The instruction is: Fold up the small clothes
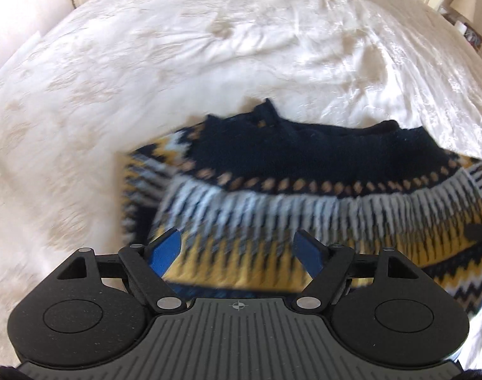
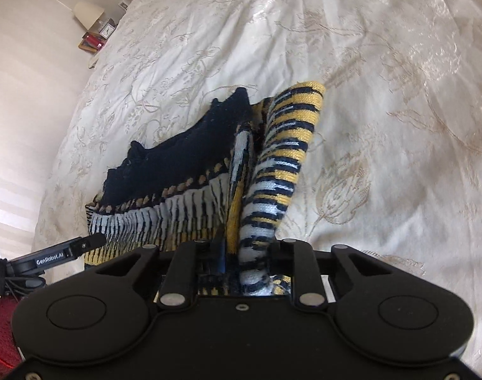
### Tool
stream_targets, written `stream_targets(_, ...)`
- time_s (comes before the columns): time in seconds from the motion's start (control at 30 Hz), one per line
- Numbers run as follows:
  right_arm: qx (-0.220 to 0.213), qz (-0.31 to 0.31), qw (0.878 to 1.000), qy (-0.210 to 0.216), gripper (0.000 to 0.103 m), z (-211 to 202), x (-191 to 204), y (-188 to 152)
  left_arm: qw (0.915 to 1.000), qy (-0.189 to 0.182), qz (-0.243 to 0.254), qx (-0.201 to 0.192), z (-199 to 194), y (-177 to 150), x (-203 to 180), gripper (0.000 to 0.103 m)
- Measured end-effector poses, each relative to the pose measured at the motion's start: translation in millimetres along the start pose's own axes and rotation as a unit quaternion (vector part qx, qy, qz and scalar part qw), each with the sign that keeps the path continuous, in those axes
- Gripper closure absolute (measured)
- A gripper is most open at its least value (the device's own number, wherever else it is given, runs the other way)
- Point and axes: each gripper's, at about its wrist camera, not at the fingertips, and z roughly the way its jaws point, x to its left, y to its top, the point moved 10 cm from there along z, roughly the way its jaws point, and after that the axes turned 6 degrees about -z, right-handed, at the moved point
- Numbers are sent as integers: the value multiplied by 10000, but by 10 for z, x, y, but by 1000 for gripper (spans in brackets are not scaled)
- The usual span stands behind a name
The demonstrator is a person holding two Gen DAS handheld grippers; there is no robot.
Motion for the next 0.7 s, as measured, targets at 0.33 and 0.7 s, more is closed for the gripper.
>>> stream_targets(0.33, 131, -755, 9970, 57, 72, 37, 1075, 142, 9969, 71, -777, 73, -405, -489, 901, 26)
stream_targets(0.7, 573, -1497, 9870, 143, 74, 774, 2203, 24, 9944, 44, -1055, 68, -565, -773, 1437, 26)
